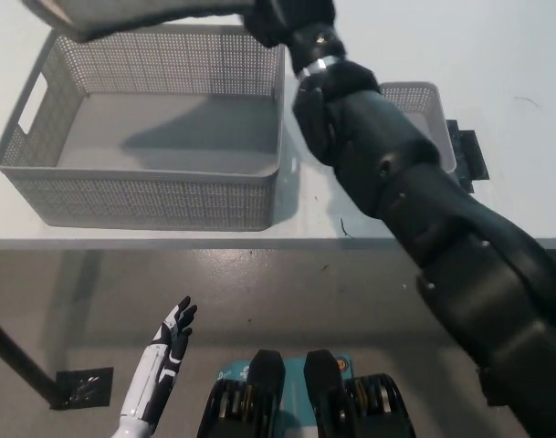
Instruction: Usethe right hand to pick up a oven gloves on top of a leveled container and place it into another larger container on the left side
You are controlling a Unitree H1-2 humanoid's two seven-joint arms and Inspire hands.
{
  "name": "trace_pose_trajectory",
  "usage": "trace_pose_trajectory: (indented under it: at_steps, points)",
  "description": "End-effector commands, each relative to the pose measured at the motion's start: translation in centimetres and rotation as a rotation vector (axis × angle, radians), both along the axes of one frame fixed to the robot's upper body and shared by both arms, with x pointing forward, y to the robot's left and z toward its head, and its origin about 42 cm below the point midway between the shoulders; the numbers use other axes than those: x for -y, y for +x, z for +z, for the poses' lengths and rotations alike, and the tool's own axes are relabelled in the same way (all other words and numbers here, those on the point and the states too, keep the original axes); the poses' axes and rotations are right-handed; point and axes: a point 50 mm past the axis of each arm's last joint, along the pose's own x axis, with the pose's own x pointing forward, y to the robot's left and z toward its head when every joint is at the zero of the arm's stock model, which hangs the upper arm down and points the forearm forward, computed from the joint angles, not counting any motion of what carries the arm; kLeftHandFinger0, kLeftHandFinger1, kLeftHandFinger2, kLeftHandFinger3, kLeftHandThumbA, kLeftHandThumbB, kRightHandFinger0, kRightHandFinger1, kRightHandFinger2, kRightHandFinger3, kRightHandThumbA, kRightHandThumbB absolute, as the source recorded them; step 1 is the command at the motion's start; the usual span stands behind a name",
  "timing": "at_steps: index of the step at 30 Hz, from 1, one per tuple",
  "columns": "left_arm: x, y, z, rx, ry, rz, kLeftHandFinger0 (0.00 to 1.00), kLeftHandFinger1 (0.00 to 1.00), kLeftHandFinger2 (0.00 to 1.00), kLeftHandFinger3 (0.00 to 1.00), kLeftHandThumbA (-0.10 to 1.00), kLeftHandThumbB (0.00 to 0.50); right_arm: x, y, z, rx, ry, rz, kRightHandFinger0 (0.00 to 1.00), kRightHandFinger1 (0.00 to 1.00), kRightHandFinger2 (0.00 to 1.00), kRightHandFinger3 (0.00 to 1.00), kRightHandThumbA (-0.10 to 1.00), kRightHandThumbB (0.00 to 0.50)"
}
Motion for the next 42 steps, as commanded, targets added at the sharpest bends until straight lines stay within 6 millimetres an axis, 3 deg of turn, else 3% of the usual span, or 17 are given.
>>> trace_pose_trajectory:
  at_steps: [1, 3, 5, 9, 10, 11, 12, 13, 15, 17, 19, 24, 29, 33, 34, 37, 42]
  points:
    - [0.0, 0.6, 1.4, 0.063, 0.028, -0.018, 1.0, 1.0, 1.0, 1.0, 1.0, 0.195, -2.5, -0.2, 4.8, -0.003, -0.02, -0.026, 0.0, 0.15, 0.7, 0.33, -0.1, 0.231]
    - [0.0, 0.6, 1.4, 0.067, 0.029, -0.017, 1.0, 1.0, 1.0, 1.0, 1.0, 0.197, -2.9, -0.1, 4.6, -0.053, -0.042, -0.061, 0.0, 0.18, 0.67, 0.36, -0.1, 0.294]
    - [0.0, 0.6, 1.4, 0.07, 0.036, -0.018, 1.0, 1.0, 1.0, 1.0, 1.0, 0.198, -3.3, -0.1, 4.2, -0.108, -0.057, -0.095, 0.0, 0.18, 0.64, 0.41, -0.1, 0.292]
    - [0.1, 0.6, 1.5, 0.073, 0.036, -0.021, 1.0, 1.0, 1.0, 1.0, 1.0, 0.195, -3.5, 0.1, 3.5, -0.218, -0.101, -0.142, 0.0, 0.11, 0.37, 0.57, -0.1, 0.309]
    - [0.1, 0.6, 1.5, 0.074, 0.041, -0.023, 1.0, 1.0, 1.0, 1.0, 1.0, 0.195, -3.7, 0.2, 3.3, -0.3, -0.131, -0.172, 0.04, 0.18, 0.47, 0.85, -0.08, 0.266]
    - [0.2, 0.6, 1.5, 0.075, 0.044, -0.025, 1.0, 1.0, 1.0, 1.0, 1.0, 0.195, -3.7, 0.3, 3.1, -0.345, -0.152, -0.182, 0.14, 0.3, 0.66, 1.0, 0.05, 0.257]
    - [0.2, 0.7, 1.6, 0.076, 0.04, -0.027, 1.0, 1.0, 1.0, 1.0, 1.0, 0.193, -3.8, 0.3, 3.1, -0.397, -0.189, -0.193, 0.3, 0.5, 0.94, 1.0, 0.3, 0.279]
    - [0.2, 0.7, 1.6, 0.076, 0.038, -0.028, 1.0, 1.0, 1.0, 1.0, 1.0, 0.187, -4.0, 0.3, 3.2, -0.442, -0.189, -0.193, 0.53, 0.81, 1.0, 1.0, 0.43, 0.363]
    - [0.1, 0.8, 1.7, 0.078, 0.038, -0.029, 1.0, 1.0, 1.0, 1.0, 1.0, 0.189, -4.1, 0.2, 3.4, -0.471, -0.18, -0.191, 0.71, 1.0, 1.0, 1.0, 0.49, 0.391]
    - [0.1, 0.8, 1.8, 0.081, 0.06, -0.032, 1.0, 1.0, 1.0, 1.0, 1.0, 0.184, -4.0, 0.3, 3.8, -0.484, -0.166, -0.181, 0.89, 1.0, 1.0, 1.0, 0.55, 0.367]
    - [0.0, 0.8, 1.8, 0.082, 0.057, -0.032, 1.0, 1.0, 1.0, 1.0, 1.0, 0.173, -3.7, 0.5, 4.5, -0.514, -0.106, -0.159, 1.0, 1.0, 1.0, 1.0, 0.5, 0.344]
    - [0.0, 1.0, 1.8, 0.089, 0.049, -0.029, 1.0, 1.0, 1.0, 1.0, 1.0, 0.166, -3.0, 0.9, 6.0, -0.542, -0.057, -0.117, 1.0, 1.0, 1.0, 1.0, 0.55, 0.338]
    - [0.0, 1.0, 1.8, 0.087, 0.045, -0.032, 1.0, 1.0, 1.0, 1.0, 1.0, 0.165, -2.4, 1.1, 8.4, -0.574, 0.046, -0.015, 1.0, 1.0, 1.0, 1.0, 0.75, 0.408]
    - [0.3, 1.0, 1.8, 0.091, 0.055, -0.043, 1.0, 1.0, 1.0, 1.0, 1.0, 0.154, -1.8, 1.0, 11.3, -0.58, 0.174, 0.177, 1.0, 1.0, 1.0, 1.0, 0.97, 0.493]
    - [0.3, 1.0, 1.9, 0.092, 0.056, -0.041, 1.0, 1.0, 1.0, 1.0, 1.0, 0.155, -1.5, 0.6, 13.1, -0.548, 0.241, 0.283, 1.0, 1.0, 1.0, 1.0, 1.0, 0.45]
    - [0.1, 1.2, 2.0, 0.092, 0.061, -0.042, 1.0, 1.0, 1.0, 1.0, 1.0, 0.167, -0.4, -0.5, 17.2, -0.454, 0.338, 0.449, 1.0, 1.0, 1.0, 1.0, 1.0, 0.44]
    - [-0.3, 1.6, 2.2, 0.095, 0.081, -0.046, 1.0, 1.0, 1.0, 1.0, 1.0, 0.154, 2.4, -5.4, 26.5, -0.452, 0.506, 0.832, 1.0, 1.0, 1.0, 1.0, 0.99, 0.498]
